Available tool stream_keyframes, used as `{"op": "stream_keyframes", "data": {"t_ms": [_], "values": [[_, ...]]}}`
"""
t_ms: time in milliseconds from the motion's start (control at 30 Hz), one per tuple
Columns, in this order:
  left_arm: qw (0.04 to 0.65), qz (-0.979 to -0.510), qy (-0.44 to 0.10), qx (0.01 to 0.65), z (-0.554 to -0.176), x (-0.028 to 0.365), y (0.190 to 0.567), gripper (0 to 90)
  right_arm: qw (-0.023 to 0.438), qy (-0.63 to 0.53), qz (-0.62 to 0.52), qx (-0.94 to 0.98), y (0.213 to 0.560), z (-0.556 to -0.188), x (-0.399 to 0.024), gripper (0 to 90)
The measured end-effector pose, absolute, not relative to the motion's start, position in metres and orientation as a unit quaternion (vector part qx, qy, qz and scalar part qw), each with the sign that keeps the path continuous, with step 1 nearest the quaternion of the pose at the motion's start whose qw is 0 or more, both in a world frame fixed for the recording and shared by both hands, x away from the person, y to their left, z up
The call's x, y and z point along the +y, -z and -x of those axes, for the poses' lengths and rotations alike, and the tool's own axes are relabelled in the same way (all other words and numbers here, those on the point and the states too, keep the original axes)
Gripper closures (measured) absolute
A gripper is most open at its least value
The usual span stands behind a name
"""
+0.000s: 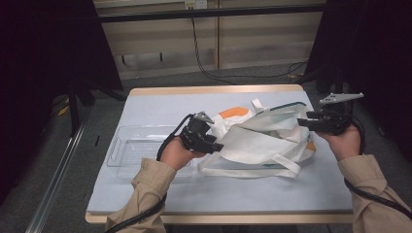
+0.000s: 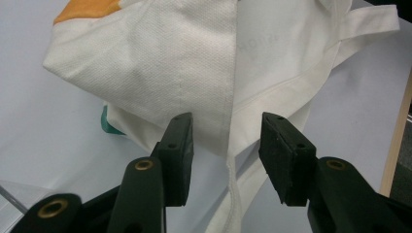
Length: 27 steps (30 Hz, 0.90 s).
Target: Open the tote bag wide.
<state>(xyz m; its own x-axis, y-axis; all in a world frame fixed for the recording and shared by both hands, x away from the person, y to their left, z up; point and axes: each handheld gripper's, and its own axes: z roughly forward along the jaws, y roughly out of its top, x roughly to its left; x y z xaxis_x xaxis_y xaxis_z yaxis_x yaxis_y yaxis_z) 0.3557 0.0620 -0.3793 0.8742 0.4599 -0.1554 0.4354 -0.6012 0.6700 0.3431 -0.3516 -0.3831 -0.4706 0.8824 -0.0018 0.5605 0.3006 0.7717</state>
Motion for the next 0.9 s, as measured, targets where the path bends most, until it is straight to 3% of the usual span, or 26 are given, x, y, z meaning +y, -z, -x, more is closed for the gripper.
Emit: {"op": "stream_keyframes", "data": {"t_ms": [533, 900], "values": [[0.387, -0.886, -0.041, 0.253, -0.367, 0.059, 0.367, 38.8, 0.185, -0.378, -0.442, 0.792, 0.394, -0.334, -0.325, 52.2], [0.380, -0.894, -0.052, 0.233, -0.376, 0.047, 0.359, 38.2, 0.170, -0.379, -0.441, 0.795, 0.402, -0.325, -0.319, 52.2]]}}
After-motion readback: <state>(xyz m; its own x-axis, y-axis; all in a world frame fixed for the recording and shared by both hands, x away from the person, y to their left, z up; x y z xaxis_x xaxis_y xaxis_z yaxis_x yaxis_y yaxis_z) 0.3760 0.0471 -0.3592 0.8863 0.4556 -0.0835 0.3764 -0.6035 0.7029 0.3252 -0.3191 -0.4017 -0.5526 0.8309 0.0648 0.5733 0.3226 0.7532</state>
